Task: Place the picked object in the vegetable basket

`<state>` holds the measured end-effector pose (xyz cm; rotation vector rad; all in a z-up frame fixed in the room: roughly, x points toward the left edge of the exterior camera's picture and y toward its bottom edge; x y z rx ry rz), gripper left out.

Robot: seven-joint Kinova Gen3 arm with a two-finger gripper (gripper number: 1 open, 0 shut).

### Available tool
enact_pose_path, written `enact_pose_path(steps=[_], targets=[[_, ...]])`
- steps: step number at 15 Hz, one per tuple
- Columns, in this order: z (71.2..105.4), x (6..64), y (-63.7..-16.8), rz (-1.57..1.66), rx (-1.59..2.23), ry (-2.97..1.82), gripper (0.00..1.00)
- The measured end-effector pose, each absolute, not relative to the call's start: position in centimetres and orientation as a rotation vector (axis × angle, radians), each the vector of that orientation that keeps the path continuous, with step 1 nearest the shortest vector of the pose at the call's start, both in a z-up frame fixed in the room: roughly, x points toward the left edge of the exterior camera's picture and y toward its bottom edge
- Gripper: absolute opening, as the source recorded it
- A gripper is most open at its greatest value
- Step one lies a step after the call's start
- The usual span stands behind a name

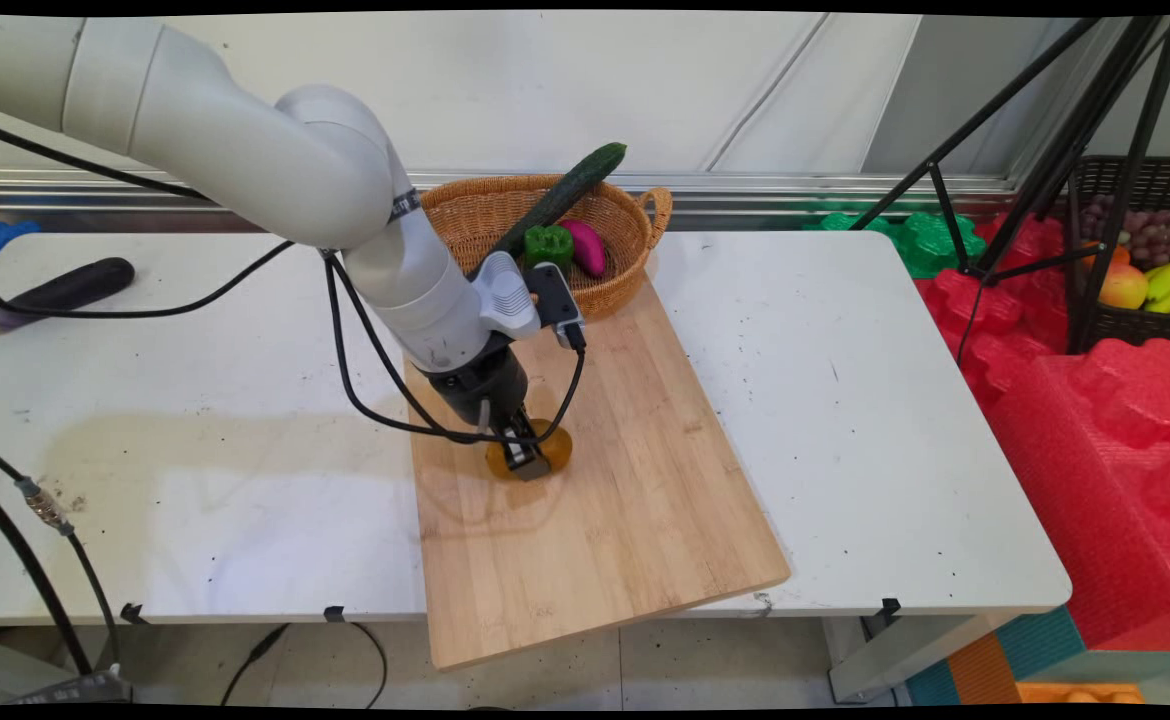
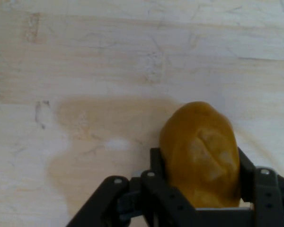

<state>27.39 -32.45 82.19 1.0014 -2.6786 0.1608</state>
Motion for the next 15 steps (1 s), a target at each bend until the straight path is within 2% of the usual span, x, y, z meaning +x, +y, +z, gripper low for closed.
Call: enact_pose_path(steps=[5, 12, 15], targets=[[84.8, 27.9, -32.5, 0.165, 1.022, -2.639, 0.00], [92.4, 30.8, -35.4, 0.270, 1.156, -2.443, 0.00], [94.3, 32.7, -37.1, 0.334, 1.239, -2.363, 0.00]])
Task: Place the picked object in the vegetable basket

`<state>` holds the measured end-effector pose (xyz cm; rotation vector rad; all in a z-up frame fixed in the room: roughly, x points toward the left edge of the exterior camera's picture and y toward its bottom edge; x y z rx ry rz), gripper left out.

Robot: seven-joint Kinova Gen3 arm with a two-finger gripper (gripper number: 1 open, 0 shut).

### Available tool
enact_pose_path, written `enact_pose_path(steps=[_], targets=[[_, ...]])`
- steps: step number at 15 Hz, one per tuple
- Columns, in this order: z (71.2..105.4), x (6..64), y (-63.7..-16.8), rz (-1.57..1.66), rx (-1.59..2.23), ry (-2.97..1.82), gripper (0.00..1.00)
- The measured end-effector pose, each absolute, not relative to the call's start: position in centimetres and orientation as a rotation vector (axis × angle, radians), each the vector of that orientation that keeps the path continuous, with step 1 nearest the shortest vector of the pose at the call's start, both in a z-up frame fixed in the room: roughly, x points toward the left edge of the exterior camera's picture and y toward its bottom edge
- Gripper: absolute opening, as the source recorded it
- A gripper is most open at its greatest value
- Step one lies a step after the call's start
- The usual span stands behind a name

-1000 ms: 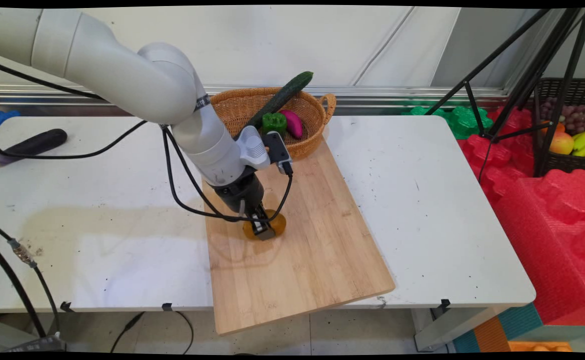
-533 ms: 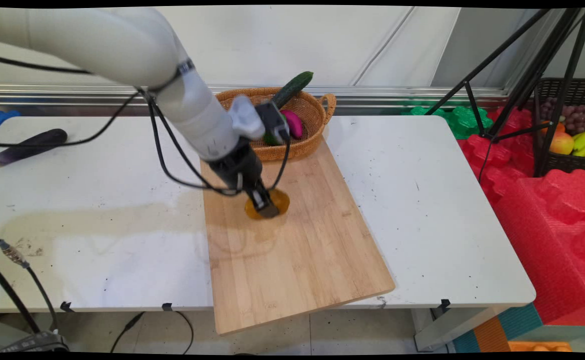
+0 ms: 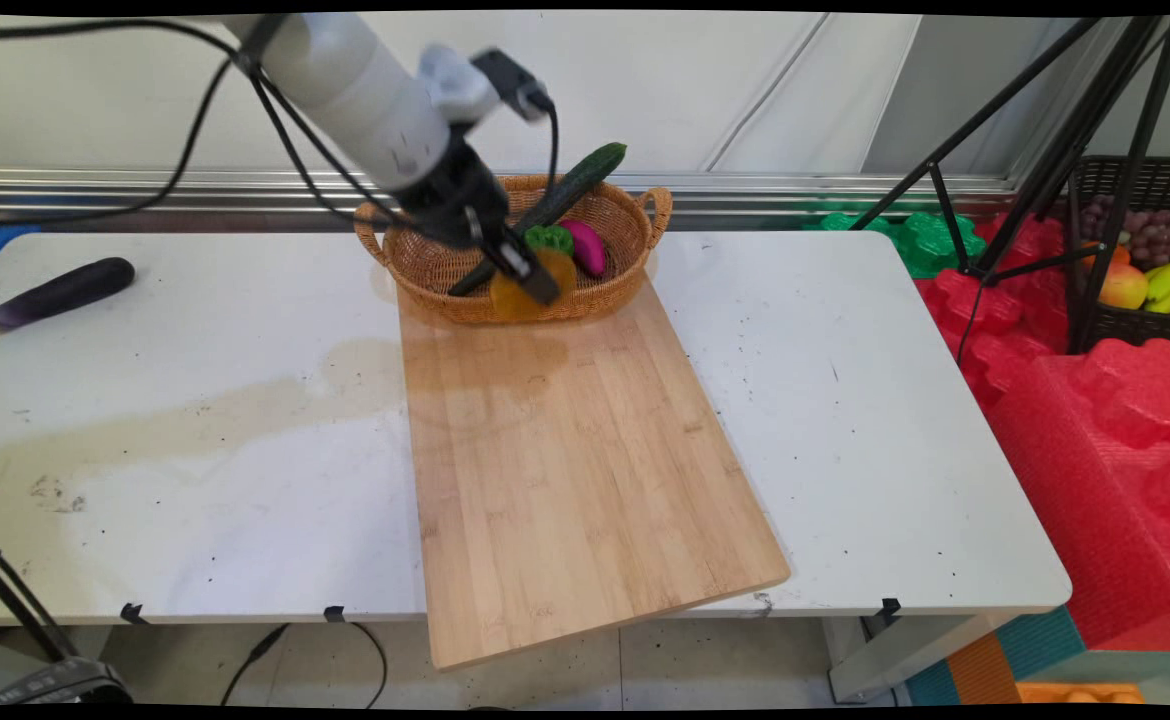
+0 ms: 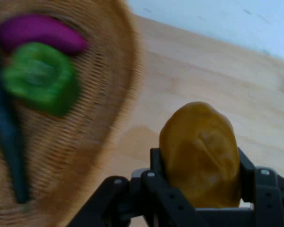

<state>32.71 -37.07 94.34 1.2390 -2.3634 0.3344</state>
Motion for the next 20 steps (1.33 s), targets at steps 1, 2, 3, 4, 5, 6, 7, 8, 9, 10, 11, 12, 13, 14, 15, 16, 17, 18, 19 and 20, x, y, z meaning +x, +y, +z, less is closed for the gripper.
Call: enact_pose_path(steps=[1, 2, 3, 4, 5, 6, 7, 8, 9, 10, 11, 12, 13, 14, 15, 16, 17, 18, 19, 20], targets=[[95.0, 33.9, -38.0, 0.375, 1.286, -2.325, 0.00], [95.4, 34.9, -38.8, 0.407, 1.325, -2.298, 0.00], [95.7, 35.8, -39.5, 0.441, 1.364, -2.271, 0.00], [95.9, 36.4, -40.0, 0.462, 1.388, -2.254, 0.00], [96.1, 37.4, -40.9, 0.501, 1.427, -2.228, 0.00], [96.1, 38.3, -41.9, 0.537, 1.462, -2.209, 0.00], [95.9, 39.0, -42.7, 0.565, 1.490, -2.196, 0.00], [95.6, 39.6, -43.5, 0.588, 1.518, -2.183, 0.00], [95.0, 40.4, -44.6, 0.612, 1.552, -2.170, 0.00], [94.5, 40.9, -45.5, 0.627, 1.575, -2.162, 0.00], [93.9, 41.3, -46.3, 0.637, 1.597, -2.156, 0.00], [93.4, 41.6, -46.9, 0.642, 1.612, -2.152, 0.00], [92.8, 42.0, -47.7, 0.648, 1.630, -2.149, 0.00], [92.3, 42.3, -48.2, 0.651, 1.642, -2.148, 0.00], [91.6, 42.7, -48.9, 0.654, 1.658, -2.147, 0.00], [90.7, 43.3, -49.8, 0.656, 1.677, -2.148, 0.00], [90.0, 43.7, -50.3, 0.655, 1.688, -2.150, 0.00], [89.3, 44.0, -50.9, 0.650, 1.696, -2.155, 0.00], [88.9, 44.1, -51.2, 0.646, 1.701, -2.158, 0.00], [88.3, 44.4, -51.6, 0.640, 1.708, -2.162, 0.00]])
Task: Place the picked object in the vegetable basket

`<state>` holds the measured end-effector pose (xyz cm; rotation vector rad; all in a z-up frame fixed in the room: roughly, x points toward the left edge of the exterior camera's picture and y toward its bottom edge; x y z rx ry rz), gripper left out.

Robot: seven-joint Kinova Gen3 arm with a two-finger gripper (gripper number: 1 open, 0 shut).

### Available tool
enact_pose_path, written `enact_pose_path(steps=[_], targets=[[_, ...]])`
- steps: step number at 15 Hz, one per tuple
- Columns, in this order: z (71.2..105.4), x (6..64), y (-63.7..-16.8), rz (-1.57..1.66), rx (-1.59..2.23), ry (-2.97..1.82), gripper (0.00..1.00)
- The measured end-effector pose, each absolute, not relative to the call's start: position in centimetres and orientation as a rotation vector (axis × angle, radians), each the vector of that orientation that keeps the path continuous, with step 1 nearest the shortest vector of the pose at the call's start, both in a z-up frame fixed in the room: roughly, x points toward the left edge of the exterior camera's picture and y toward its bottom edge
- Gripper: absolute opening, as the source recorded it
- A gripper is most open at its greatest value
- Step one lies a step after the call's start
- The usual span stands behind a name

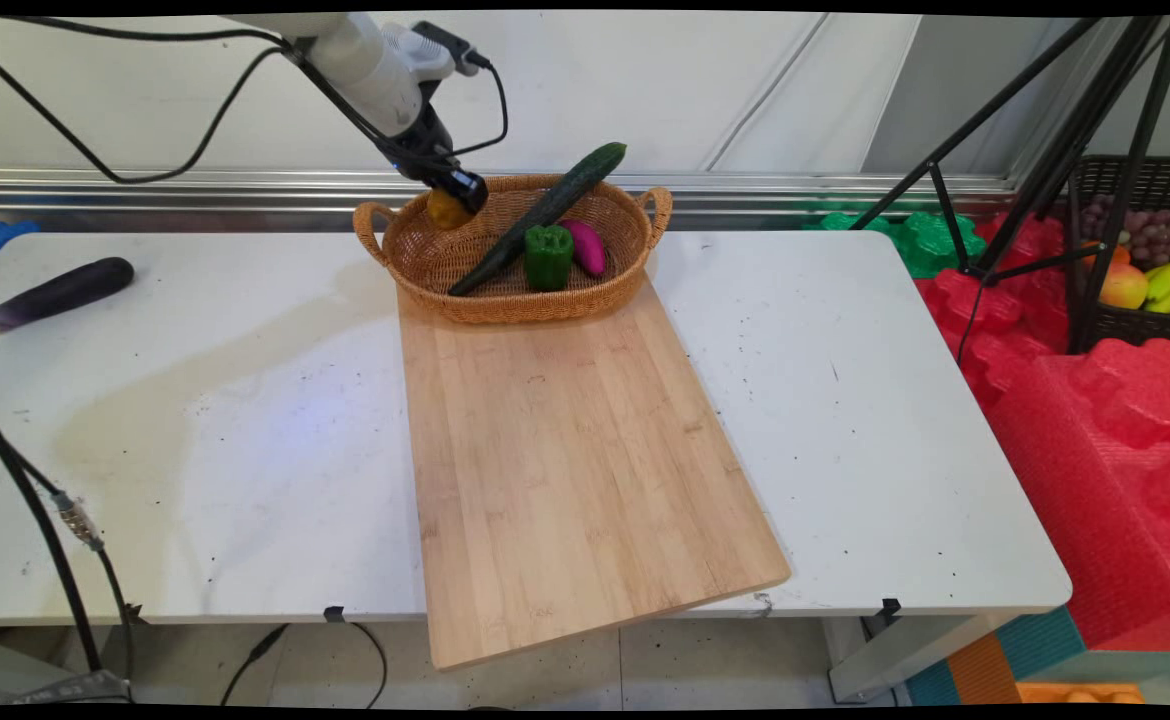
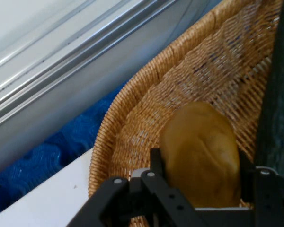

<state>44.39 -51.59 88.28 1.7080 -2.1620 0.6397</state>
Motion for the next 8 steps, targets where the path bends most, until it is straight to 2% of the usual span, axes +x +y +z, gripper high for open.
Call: enact_pose_path(steps=[8], targets=[[84.9, 45.2, -53.6, 0.598, 1.732, -2.182, 0.00]])
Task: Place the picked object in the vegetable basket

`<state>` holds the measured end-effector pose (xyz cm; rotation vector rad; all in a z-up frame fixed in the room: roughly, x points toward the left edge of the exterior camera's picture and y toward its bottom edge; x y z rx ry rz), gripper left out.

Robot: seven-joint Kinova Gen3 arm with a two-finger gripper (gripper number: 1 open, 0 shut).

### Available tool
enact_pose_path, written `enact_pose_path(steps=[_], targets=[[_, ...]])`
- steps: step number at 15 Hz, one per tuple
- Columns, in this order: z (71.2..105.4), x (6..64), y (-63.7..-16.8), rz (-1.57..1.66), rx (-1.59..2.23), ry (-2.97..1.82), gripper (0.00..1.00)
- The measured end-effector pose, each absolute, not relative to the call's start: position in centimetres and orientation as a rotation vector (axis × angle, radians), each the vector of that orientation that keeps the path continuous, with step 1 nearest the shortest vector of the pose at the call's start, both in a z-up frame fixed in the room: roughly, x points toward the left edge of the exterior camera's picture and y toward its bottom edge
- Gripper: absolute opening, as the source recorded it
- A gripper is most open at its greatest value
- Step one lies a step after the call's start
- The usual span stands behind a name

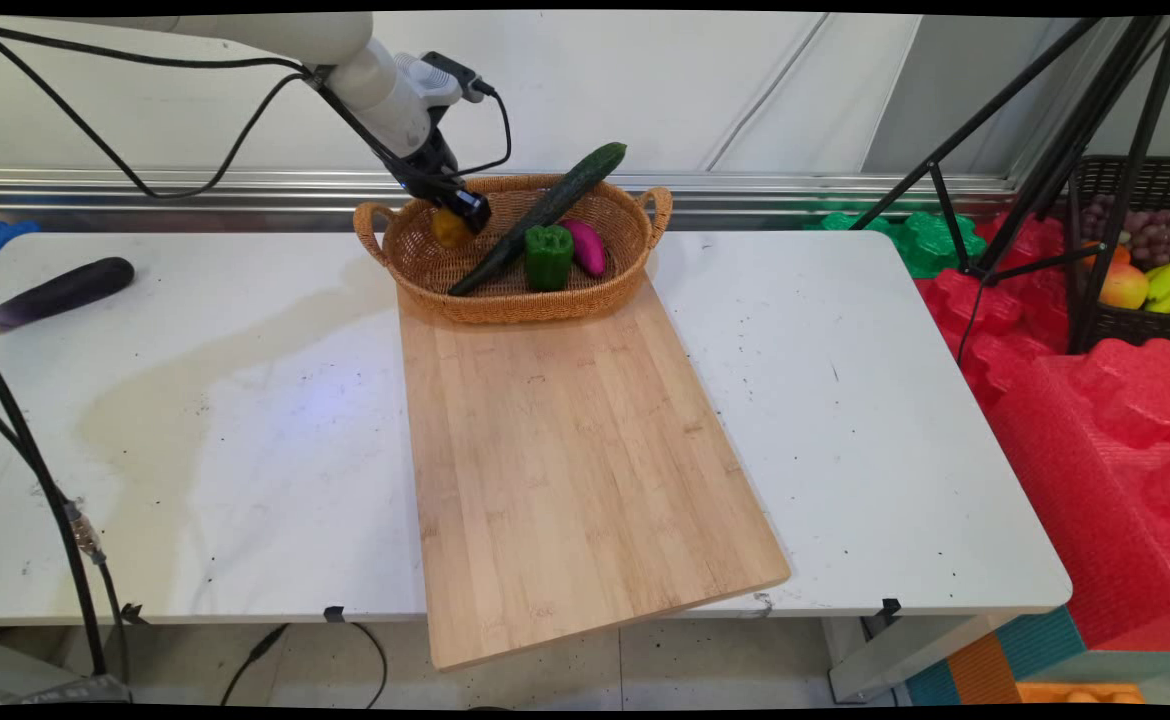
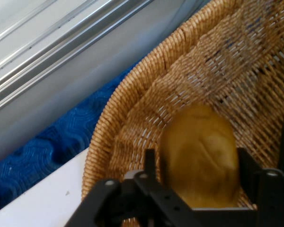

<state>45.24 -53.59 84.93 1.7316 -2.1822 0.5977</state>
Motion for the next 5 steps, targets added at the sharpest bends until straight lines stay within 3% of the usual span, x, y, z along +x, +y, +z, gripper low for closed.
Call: enact_pose_path(steps=[1, 5], targets=[[84.82, 45.26, -53.68, 0.597, 1.731, -2.182, 1.00], [84.53, 45.30, -54.06, 0.597, 1.724, -2.180, 1.00]])
